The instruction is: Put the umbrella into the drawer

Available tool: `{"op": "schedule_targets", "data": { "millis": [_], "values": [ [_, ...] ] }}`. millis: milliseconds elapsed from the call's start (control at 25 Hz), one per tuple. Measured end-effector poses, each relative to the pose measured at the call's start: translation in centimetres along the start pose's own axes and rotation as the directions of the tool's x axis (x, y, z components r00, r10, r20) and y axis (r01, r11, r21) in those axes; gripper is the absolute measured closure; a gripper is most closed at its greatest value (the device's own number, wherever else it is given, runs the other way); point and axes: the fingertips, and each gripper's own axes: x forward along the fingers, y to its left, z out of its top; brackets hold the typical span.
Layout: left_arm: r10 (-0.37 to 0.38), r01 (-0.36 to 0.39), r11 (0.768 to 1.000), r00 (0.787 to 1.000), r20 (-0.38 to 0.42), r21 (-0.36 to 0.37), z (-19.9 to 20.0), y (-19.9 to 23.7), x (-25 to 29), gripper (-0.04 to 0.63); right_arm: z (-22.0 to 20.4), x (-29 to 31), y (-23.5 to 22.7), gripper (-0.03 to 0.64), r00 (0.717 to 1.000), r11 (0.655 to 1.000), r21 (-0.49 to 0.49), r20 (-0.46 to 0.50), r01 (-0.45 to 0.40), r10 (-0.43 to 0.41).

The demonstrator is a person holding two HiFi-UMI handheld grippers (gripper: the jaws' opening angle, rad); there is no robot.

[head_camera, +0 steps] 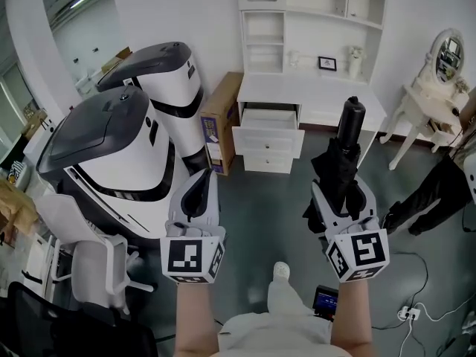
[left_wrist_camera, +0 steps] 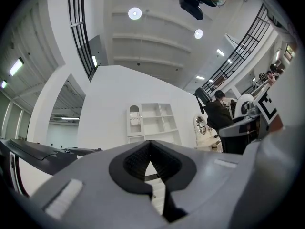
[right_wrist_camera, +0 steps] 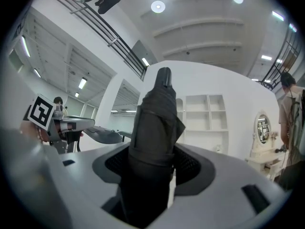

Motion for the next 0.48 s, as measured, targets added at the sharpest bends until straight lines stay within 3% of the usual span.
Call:
{"op": "schedule_targets", "data": {
  "millis": [480],
  "values": [
    [0.013,-0.014,0.999,1.000,-0.009,-0.047,-3.9,1.2,13.2,0.594,-2.8,11.8,-7.5,0.348,0.999,1.000,-0.014,-0.027,-0.026,0.025]
  ]
}}
